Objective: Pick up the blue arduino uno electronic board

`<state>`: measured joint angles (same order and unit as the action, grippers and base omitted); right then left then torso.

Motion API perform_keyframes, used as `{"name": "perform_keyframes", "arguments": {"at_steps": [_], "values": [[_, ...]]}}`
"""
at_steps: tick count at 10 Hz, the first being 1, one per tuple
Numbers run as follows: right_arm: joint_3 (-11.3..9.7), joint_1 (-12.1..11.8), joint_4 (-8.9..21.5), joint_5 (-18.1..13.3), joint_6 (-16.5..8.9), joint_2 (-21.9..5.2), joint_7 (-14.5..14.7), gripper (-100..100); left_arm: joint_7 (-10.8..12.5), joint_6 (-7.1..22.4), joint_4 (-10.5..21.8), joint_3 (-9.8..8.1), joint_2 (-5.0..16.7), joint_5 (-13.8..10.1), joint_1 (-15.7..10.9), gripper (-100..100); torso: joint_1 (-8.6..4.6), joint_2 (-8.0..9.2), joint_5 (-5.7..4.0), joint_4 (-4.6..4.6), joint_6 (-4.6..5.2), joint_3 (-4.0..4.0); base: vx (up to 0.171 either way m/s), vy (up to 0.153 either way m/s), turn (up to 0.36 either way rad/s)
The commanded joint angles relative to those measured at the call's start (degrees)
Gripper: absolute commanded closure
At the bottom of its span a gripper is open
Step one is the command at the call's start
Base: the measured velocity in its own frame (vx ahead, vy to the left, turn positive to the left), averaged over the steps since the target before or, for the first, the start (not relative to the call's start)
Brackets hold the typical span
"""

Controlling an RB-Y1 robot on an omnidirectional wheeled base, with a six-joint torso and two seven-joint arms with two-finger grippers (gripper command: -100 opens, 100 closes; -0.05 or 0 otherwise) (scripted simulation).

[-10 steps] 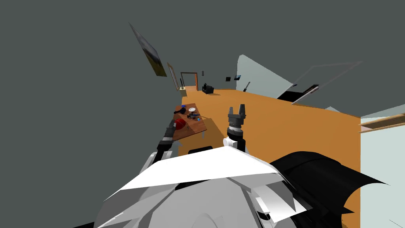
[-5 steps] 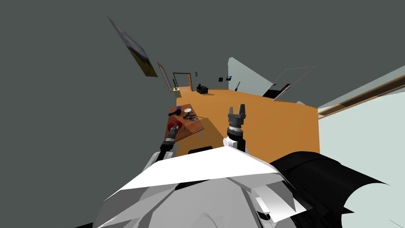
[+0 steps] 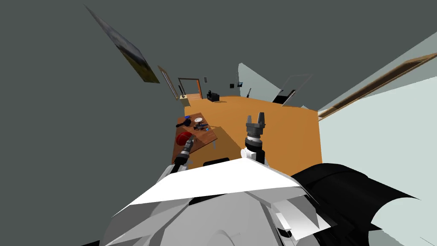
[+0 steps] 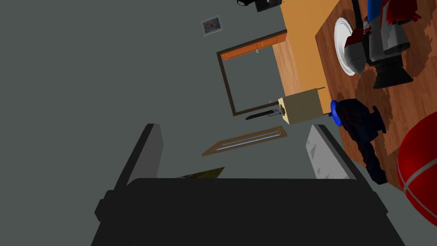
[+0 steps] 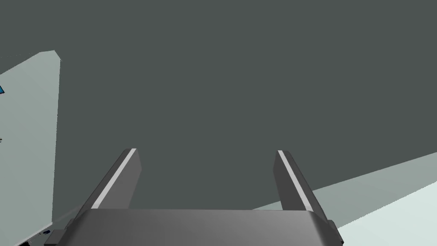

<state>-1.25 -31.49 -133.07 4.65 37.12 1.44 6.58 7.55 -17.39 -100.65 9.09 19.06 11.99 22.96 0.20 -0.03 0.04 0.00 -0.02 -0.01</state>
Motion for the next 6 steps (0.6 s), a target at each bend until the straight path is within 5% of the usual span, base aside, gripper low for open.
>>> {"name": "perform_keyframes", "arguments": {"at_steps": [1, 4, 6], "values": [[0.0, 0.0, 0.0, 0.0, 0.0, 0.0, 0.0, 0, 0.8, 0.8, 2.9, 0.61, 0.4, 0.2, -0.9, -100, 0.0, 0.0, 0.0, 0.0, 0.0, 0.0, -0.018, 0.012, -0.241], [0.0, 0.0, 0.0, 0.0, 0.0, 0.0, 0.0, 0, 4.0, 3.3, 8.6, 3.04, 2.8, 0.6, -2.3, -100, 0.06, 0.0, 0.01, 0.0, -0.07, 0.01, -0.019, 0.013, -0.286], [0.0, 0.0, 0.0, 0.0, 0.0, 0.0, 0.0, 0, 4.0, 3.3, 10.3, 3.04, 2.8, 0.6, -2.3, -100, 0.03, -0.02, 0.0, 0.0, -0.05, -0.01, -0.009, 0.008, -0.1]]}}
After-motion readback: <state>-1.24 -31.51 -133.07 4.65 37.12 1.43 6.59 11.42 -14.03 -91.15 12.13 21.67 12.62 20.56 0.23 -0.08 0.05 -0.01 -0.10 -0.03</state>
